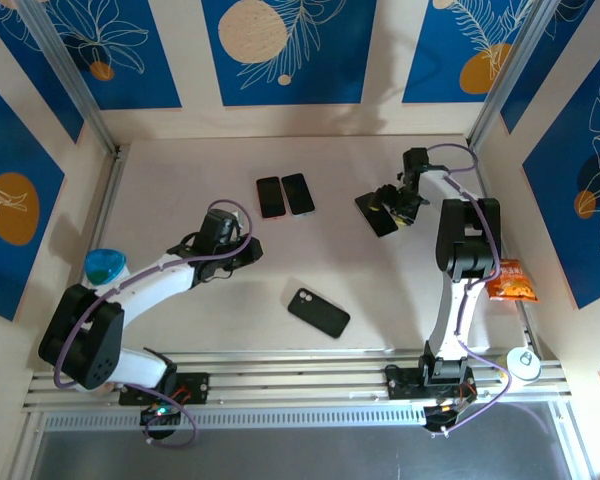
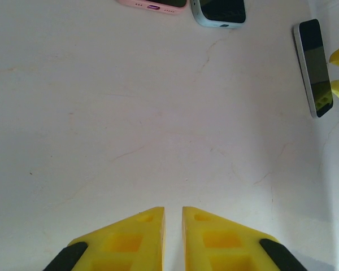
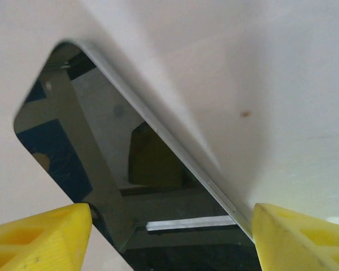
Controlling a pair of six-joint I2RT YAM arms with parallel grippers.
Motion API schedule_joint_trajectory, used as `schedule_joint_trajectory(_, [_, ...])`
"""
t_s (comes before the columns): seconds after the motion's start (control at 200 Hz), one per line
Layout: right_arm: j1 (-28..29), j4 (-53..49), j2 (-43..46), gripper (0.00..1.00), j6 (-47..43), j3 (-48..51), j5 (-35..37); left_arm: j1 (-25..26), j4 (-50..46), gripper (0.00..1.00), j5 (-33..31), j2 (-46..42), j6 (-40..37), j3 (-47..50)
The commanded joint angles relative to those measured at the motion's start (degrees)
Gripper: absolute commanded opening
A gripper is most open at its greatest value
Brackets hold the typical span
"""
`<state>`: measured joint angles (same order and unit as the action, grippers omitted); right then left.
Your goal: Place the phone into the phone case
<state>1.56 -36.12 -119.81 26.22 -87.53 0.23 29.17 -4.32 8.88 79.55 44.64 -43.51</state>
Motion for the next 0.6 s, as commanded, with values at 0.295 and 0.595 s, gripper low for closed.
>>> schedule_joint_trajectory(0.295, [8.0,-2.5,5.5,0.81,-1.0,5.1,8.6,0.4,1.2,0.17,-0.3,-0.2,1.1,1.8])
schedule_joint_trajectory(0.595, [10.5,-6.8,0.7,0.91,-8.2,-3.6,17.0,0.4,1.7,0.17,-0.8,-0.4,1.2,2.4])
